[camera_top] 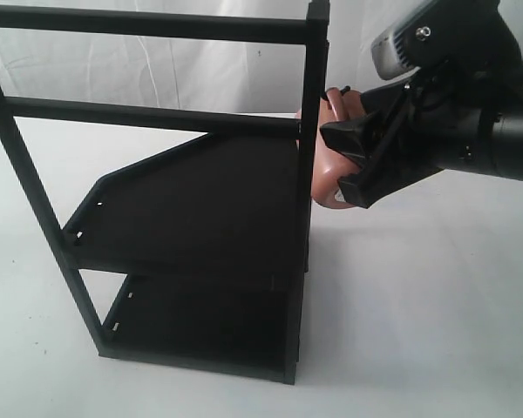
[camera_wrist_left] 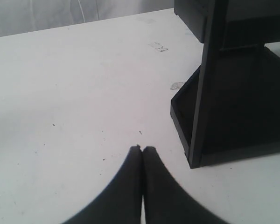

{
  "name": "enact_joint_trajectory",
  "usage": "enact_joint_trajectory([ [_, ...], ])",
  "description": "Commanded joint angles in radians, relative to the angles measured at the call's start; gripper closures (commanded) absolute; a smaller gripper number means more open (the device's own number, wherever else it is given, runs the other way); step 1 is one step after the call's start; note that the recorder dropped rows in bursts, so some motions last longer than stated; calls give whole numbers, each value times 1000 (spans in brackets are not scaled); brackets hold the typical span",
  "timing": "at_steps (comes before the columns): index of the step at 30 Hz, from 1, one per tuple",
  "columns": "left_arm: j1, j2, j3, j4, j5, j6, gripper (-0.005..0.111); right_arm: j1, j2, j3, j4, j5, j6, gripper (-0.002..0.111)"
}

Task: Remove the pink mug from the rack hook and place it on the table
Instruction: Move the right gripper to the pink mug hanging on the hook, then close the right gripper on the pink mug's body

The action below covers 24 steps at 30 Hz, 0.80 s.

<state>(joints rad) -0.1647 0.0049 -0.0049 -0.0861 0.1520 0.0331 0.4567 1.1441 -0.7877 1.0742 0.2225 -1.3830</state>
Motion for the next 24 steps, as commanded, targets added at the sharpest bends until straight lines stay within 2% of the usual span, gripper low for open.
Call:
enact_joint_trajectory([
  [1,3,-5,5,-2,-1,-6,107,1,6,-8,9,-21,-10,61],
  [5,3,-5,5,-2,-1,-6,107,1,6,-10,9,-22,-10,68],
  [18,3,-5,5,-2,-1,-6,107,1,38,-19,33,-2,-8,70],
  [19,3,-5,5,-2,-1,-6,107,1,41,-19,33,-2,-8,72],
  [23,3,-5,5,-2,-1,-6,107,1,46,-19,33,-13,-8,97],
  [24,3,-5,5,-2,-1,-6,107,1,46,-19,33,-14,-8,100],
])
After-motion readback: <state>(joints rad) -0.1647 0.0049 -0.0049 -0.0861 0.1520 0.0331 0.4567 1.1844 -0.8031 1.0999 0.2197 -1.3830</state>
